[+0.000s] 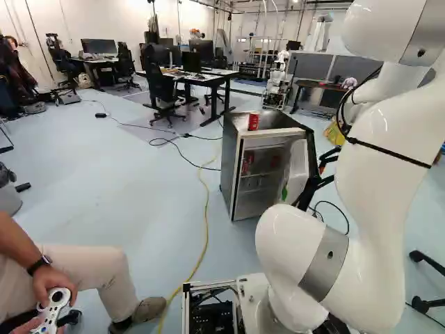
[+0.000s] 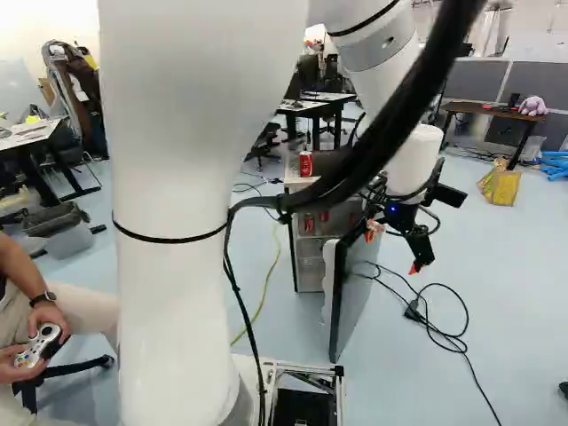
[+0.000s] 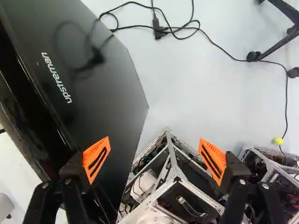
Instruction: Grab a drink from the fridge
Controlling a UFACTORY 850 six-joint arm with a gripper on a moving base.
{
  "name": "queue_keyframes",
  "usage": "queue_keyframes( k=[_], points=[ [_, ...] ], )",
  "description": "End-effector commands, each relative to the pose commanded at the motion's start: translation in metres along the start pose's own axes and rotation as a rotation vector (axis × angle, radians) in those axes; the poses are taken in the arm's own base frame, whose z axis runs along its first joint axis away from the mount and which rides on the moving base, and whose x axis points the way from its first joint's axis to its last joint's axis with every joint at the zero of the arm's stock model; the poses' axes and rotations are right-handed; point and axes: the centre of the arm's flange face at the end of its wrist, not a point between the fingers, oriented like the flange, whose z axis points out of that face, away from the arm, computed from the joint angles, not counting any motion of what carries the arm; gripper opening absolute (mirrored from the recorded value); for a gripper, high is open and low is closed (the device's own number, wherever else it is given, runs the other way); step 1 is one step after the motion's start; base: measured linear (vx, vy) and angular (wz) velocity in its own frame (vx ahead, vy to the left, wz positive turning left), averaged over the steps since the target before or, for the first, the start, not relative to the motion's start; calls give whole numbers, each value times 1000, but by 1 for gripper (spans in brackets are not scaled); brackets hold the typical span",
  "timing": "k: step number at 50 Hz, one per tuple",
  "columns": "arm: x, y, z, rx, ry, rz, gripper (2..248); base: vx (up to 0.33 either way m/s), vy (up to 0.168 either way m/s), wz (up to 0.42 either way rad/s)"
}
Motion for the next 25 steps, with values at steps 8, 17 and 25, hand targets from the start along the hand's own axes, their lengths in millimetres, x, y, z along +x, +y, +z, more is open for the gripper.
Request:
queue_keyframes(
  k=[8, 17, 25],
  points=[
    [-10, -10, 0, 1, -7, -19, 247, 0, 0, 0],
    [-22, -21, -1, 3, -15, -43, 247, 0, 0, 0],
    [-32, -31, -1, 4, -22, -64, 247, 0, 0, 0]
  ],
)
